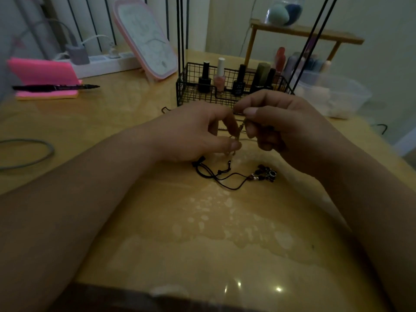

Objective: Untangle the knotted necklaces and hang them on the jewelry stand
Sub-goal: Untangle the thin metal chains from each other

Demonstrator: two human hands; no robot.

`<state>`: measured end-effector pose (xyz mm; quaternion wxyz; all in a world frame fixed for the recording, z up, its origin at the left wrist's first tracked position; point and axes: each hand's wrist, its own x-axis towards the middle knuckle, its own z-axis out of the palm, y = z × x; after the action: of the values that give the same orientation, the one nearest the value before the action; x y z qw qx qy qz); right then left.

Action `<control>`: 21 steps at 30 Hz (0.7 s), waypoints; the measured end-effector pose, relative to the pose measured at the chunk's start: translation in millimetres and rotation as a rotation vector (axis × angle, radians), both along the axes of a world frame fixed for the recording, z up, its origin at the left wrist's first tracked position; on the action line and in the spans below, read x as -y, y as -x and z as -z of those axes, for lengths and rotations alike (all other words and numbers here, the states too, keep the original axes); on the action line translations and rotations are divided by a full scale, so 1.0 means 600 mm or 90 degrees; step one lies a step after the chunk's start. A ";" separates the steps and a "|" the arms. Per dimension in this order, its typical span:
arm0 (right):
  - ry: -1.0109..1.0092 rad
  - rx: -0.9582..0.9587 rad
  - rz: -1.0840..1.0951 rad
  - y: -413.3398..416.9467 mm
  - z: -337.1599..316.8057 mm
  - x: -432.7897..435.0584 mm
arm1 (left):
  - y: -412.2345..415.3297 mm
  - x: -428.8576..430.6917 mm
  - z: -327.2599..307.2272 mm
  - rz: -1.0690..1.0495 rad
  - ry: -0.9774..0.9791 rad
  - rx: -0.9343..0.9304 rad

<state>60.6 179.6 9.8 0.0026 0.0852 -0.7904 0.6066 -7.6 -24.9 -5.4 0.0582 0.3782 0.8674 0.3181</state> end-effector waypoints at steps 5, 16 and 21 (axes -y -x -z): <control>0.016 0.015 -0.005 0.002 0.002 -0.004 | 0.003 -0.002 0.008 0.010 -0.057 0.012; -0.160 0.075 0.038 0.007 0.010 -0.008 | 0.003 0.007 -0.005 0.001 -0.129 0.127; -0.223 0.039 0.030 0.000 0.006 -0.006 | 0.005 0.006 -0.004 -0.040 -0.137 0.134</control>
<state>60.6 183.2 6.0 -0.0224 0.0474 -0.8855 0.4616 -10.6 -28.5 -2.9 0.0984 0.3196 0.8288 0.4486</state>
